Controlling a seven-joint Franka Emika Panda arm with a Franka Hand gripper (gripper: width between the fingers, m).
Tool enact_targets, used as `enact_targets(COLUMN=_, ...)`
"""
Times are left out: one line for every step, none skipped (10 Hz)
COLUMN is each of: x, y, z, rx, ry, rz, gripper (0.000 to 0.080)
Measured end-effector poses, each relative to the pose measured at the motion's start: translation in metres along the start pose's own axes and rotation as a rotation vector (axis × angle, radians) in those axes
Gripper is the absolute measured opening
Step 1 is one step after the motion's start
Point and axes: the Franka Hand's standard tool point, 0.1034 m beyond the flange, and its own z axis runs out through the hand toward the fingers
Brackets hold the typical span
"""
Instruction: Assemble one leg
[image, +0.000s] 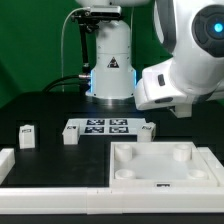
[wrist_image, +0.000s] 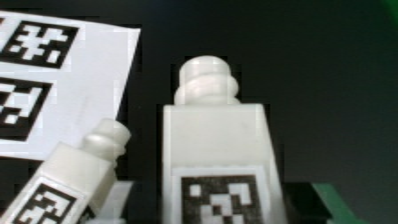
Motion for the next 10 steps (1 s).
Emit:
enact_targets(x=-0.004, y=-0.001, z=-0.009, rx=-0.003, ry=0.031, rz=0.014, gripper=0.0287)
enact_targets(x=-0.005, y=-0.001, z=-0.011, rx=-0.005, ry=0.056, rz=0.013, gripper=0.0287)
enact_targets(x=0.0, y=-0.001, z=-0.012, rx=-0.006, ry=0.107, rz=0.014, gripper=0.0287)
enact_targets(x=0.008, y=0.0, z=-0.018, rx=-0.011, ry=0.255, rz=0.017, gripper=0.0287)
enact_targets(x=0.007, y=0.001, z=-0.019, rx=-0.019, ry=0.356, rz=0.019, gripper=0.0287)
enact_targets(x=0.004, y=0.003, z=-0.023, rx=-0.026, ry=0.419, rz=0.019, gripper=0.0287)
enact_targets(x=-0.001, y=0.003, z=-0.043, rx=-0.032, ry=0.485, rz=0.011, gripper=0.0287)
enact_targets(x=-0.002, y=0.003, z=-0.061, rx=-0.038, ry=0.594, rz=0.001, gripper=0.0287)
enact_targets(x=-0.004, y=0.004, z=-0.07, rx=-0.043, ry=0.652, rz=-0.01, gripper=0.0287)
enact_targets(x=0.002, y=0.005, z=-0.074, rx=-0.046, ry=0.766, rz=-0.011, gripper=0.0287)
